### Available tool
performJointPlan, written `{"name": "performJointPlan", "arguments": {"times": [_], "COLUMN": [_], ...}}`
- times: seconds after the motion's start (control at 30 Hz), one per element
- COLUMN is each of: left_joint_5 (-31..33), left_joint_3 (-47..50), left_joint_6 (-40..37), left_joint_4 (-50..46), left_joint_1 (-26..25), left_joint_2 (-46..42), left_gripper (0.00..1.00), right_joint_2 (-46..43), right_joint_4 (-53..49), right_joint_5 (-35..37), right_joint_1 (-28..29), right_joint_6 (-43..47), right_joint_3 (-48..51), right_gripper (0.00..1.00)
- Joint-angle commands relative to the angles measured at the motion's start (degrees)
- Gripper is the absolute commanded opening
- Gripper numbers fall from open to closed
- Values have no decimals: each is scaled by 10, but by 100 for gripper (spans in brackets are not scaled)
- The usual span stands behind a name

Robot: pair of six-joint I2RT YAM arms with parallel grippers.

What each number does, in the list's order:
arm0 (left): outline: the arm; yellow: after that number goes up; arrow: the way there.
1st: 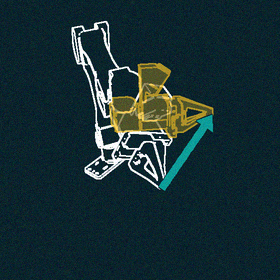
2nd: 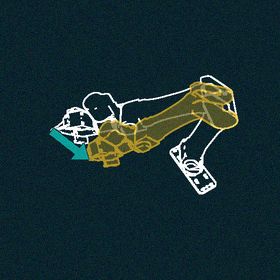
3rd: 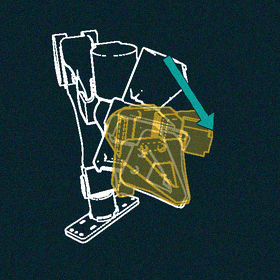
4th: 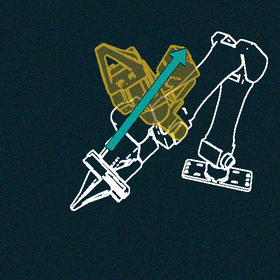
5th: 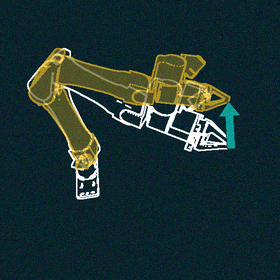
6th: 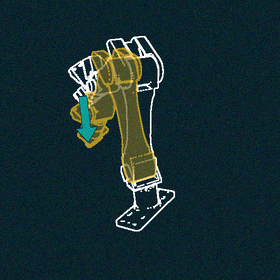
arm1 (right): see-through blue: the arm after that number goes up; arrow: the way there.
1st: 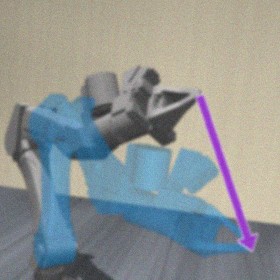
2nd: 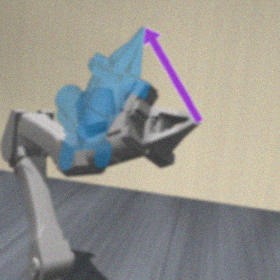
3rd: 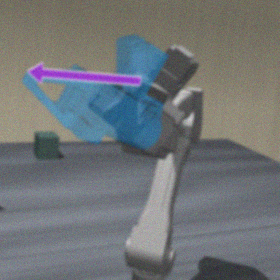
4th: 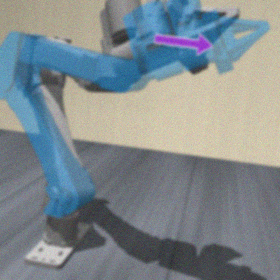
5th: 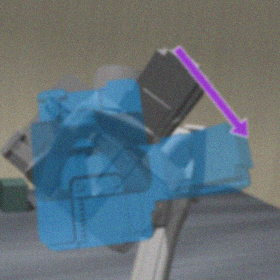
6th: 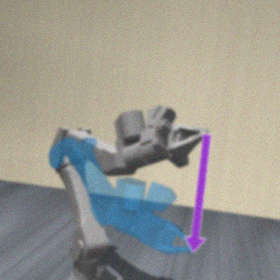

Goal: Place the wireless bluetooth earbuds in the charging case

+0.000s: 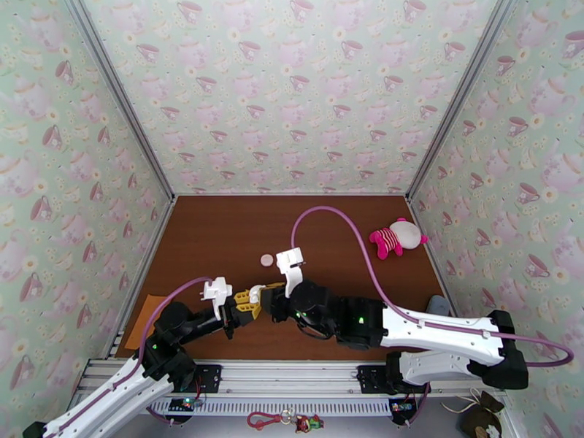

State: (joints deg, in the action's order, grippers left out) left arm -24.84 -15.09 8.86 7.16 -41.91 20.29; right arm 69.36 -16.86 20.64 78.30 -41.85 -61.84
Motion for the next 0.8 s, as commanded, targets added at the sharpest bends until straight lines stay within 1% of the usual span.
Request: {"name": "performJointPlan", "arguments": {"times": [0.0,0.77], "left_joint_5": [-8,14], "left_joint_3": [-2,-1], "left_joint_6": [6,4], "left_joint_4": [14,10], "left_joint_1": [3,4], "left_joint_2": [-6,-18], "left_gripper": [0,0], "right_joint_2": [4,5], "right_joint_4": [19,49], "right_joint_5": [9,-8], "right_joint_1": [3,13], "right_joint_6": [-7,-17], "right_joint_3": [11,33], "right_gripper": [22,21]}}
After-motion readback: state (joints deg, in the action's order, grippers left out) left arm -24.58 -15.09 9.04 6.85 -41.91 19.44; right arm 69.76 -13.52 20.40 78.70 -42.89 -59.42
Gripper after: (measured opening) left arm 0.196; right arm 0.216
